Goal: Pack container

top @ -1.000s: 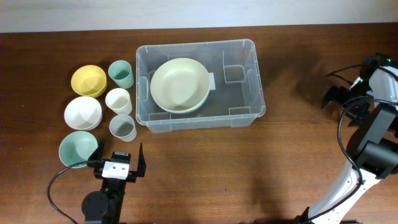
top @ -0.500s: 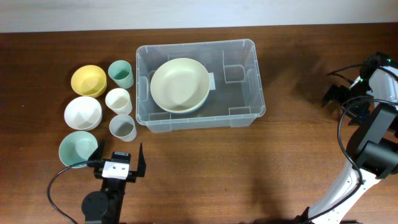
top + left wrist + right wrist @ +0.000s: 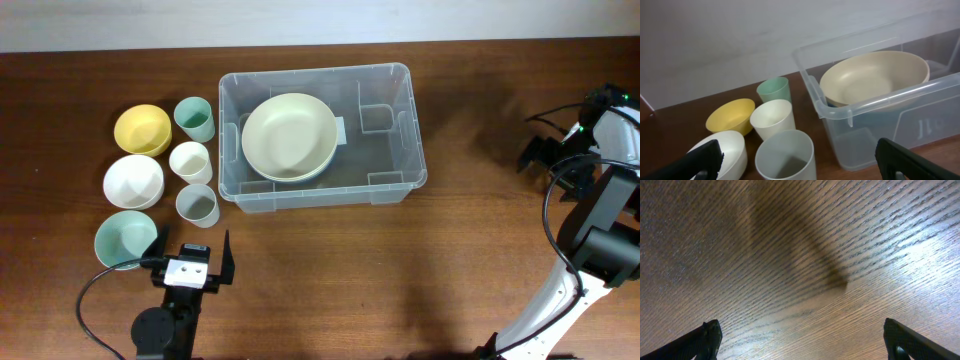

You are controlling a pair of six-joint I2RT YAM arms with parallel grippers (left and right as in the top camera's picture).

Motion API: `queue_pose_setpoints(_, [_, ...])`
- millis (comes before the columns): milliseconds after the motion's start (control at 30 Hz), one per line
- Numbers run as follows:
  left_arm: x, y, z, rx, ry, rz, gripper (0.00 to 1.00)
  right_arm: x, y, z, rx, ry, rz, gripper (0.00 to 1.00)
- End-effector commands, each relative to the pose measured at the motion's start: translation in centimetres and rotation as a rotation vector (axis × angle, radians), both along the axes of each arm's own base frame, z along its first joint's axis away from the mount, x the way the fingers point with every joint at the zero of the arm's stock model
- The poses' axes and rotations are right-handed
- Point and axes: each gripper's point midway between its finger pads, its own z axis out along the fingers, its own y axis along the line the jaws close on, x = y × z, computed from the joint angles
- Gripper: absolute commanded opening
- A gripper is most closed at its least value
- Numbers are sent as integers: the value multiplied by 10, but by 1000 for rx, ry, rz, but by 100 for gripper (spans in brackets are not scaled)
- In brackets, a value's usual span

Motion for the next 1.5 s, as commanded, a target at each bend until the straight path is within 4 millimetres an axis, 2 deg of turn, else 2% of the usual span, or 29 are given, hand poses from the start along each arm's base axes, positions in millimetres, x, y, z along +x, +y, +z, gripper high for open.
queue_pose_setpoints(0, [-2, -13, 0, -41, 4, -74, 100, -1, -2, 5, -6, -10, 1, 99])
queue_pose_setpoints(100, [-4, -23, 1, -45, 1, -134, 100, -1, -2, 5, -6, -10, 1, 99])
queue_pose_setpoints(300, [-3, -24, 8, -42, -27, -138, 100, -1, -2, 5, -6, -10, 1, 99])
queue_pose_setpoints(467, [-9, -40, 43, -21, -175, -239, 100, -1, -2, 5, -6, -10, 1, 99])
queue_pose_setpoints(733, [-18, -37, 106, 81, -306, -217, 100, -1, -2, 5, -6, -10, 1, 99])
queue_pose_setpoints(900, [-6, -18, 146, 82, -198, -108, 100, -2, -2, 5, -6, -10, 1, 99])
queue_pose_setpoints(1067, [23, -6, 180, 79, 45, -44, 100, -1, -2, 5, -6, -10, 1, 99])
queue_pose_setpoints(1133, [36, -8, 188, 116, 141, -66, 100, -1, -2, 5, -6, -10, 1, 99])
queue_pose_setpoints(1233, [60, -8, 188, 114, 261, -77, 100, -2, -2, 5, -6, -10, 1, 99])
queue_pose_setpoints(1300, [74, -6, 177, 115, 331, -71, 100, -2, -2, 5, -6, -10, 1, 99])
queue_pose_setpoints(1400, [95, 9, 159, 118, 405, 16, 100, -2, -2, 5, -6, -10, 1, 99])
queue_pose_setpoints(1467, [105, 30, 148, 41, 464, 159, 100, -2, -2, 5, -6, -10, 1, 99])
